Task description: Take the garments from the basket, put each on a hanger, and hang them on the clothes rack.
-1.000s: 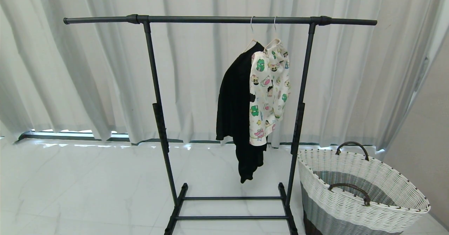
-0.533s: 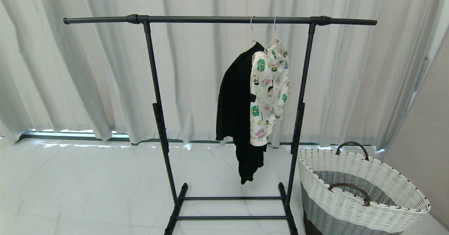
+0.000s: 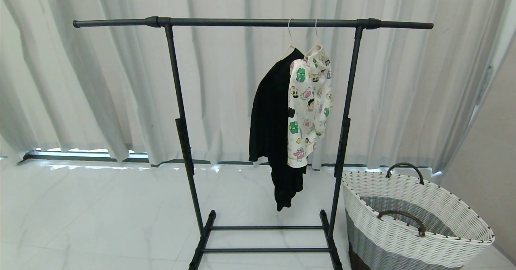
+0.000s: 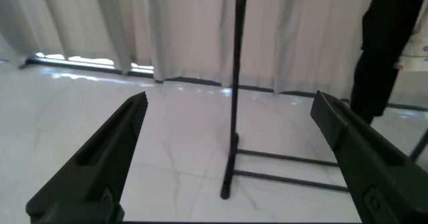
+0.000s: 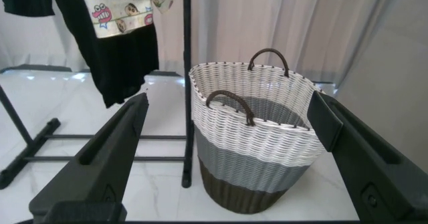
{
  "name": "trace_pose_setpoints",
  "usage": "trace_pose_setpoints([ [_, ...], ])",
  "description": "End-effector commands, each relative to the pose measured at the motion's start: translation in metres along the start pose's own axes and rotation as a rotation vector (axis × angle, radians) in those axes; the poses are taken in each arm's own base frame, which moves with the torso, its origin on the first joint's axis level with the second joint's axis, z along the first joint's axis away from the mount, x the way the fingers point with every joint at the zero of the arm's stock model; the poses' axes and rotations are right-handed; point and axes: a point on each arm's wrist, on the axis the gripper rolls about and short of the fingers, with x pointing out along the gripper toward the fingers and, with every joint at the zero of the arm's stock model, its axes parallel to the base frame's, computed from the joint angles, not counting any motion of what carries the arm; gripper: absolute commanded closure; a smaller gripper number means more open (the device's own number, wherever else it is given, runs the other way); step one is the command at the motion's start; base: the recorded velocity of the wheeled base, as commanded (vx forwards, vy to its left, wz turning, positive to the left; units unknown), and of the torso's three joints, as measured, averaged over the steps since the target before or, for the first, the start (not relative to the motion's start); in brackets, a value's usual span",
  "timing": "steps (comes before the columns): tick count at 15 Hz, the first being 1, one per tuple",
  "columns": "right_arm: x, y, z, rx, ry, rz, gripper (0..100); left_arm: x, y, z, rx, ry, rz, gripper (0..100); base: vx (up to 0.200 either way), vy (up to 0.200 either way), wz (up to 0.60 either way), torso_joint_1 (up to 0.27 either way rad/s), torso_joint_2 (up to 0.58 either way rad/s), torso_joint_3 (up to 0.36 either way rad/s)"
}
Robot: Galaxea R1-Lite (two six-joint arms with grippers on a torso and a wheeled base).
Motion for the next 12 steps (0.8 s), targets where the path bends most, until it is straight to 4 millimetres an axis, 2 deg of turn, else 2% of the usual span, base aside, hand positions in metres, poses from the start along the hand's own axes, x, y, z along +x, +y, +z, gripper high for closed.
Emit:
trace_pose_setpoints([
  [1, 0.0000, 0.0000, -0.0001, -0.006, 0.002, 0.001, 0, -0.0011, 0.0014, 0.0021, 0.093, -0.056, 0.063, 0, 0.000, 0.000, 0.00, 0.000, 0.00, 0.000],
  [3, 0.0000, 0.0000, -0.0001, -0.009, 0.002, 0.001, 0, -0.0009, 0.0011, 0.0017, 0.054, -0.053, 0.049, 0, 0.000, 0.000, 0.00, 0.000, 0.00, 0.000],
  [4, 0.0000, 0.0000, -0.0003, -0.007, 0.003, 0.001, 0, -0.0008, -0.0003, 0.0005, -0.014, -0.047, -0.011, 0, 0.000, 0.000, 0.00, 0.000, 0.00, 0.000],
  [6, 0.0000, 0.0000, -0.0003, 0.001, 0.003, 0.001, 0, -0.0014, -0.0042, -0.0005, -0.016, -0.047, -0.179, 0, 0.000, 0.000, 0.00, 0.000, 0.00, 0.000],
  [12, 0.0000, 0.0000, -0.0003, 0.021, 0.003, -0.001, 0, -0.0021, -0.0040, 0.0004, -0.152, -0.031, -0.185, 0, 0.000, 0.000, 0.00, 0.000, 0.00, 0.000],
])
